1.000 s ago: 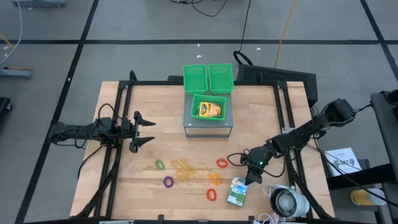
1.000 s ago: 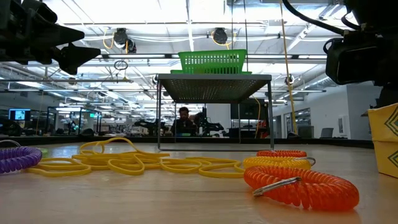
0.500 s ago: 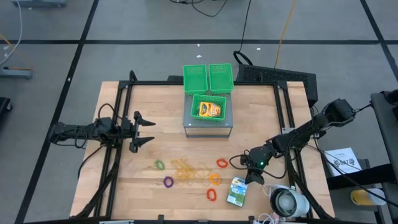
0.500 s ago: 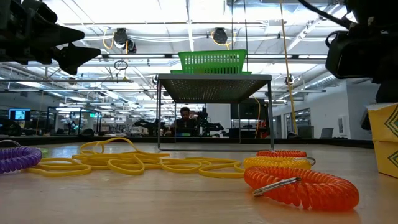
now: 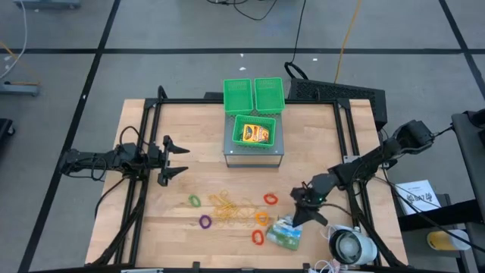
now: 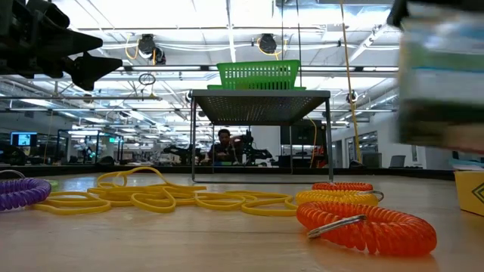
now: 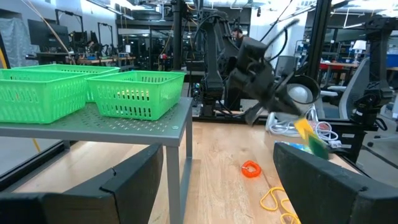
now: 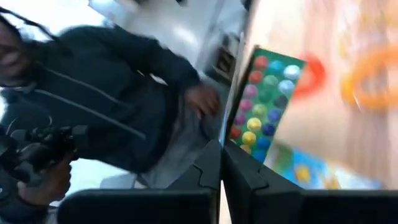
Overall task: Pick & Place Office Desk Supplies
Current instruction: Put the crayon box into the bottom green bin on the shelf
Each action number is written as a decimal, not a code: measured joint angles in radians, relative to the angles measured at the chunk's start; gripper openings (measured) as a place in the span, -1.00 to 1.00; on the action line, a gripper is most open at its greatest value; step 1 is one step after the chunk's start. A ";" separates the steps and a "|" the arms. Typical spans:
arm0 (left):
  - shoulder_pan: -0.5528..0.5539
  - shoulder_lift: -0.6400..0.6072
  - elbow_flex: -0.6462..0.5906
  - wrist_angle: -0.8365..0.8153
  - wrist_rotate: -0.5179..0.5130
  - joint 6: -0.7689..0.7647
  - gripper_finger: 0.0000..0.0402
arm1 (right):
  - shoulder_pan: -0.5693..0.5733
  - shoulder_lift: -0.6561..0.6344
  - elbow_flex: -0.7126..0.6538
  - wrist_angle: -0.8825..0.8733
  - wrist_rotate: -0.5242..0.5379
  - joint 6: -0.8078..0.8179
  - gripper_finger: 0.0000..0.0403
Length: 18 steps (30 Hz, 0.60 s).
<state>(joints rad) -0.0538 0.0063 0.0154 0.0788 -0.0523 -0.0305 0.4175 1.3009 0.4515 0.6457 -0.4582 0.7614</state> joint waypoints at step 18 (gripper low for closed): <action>0.000 0.000 0.000 0.000 0.000 0.000 0.54 | -0.136 -0.002 0.049 0.303 0.313 -0.425 -1.00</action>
<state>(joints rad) -0.0538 0.0064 0.0154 0.0788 -0.0522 -0.0303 0.2813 1.2987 0.5003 0.9485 -0.1455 0.3361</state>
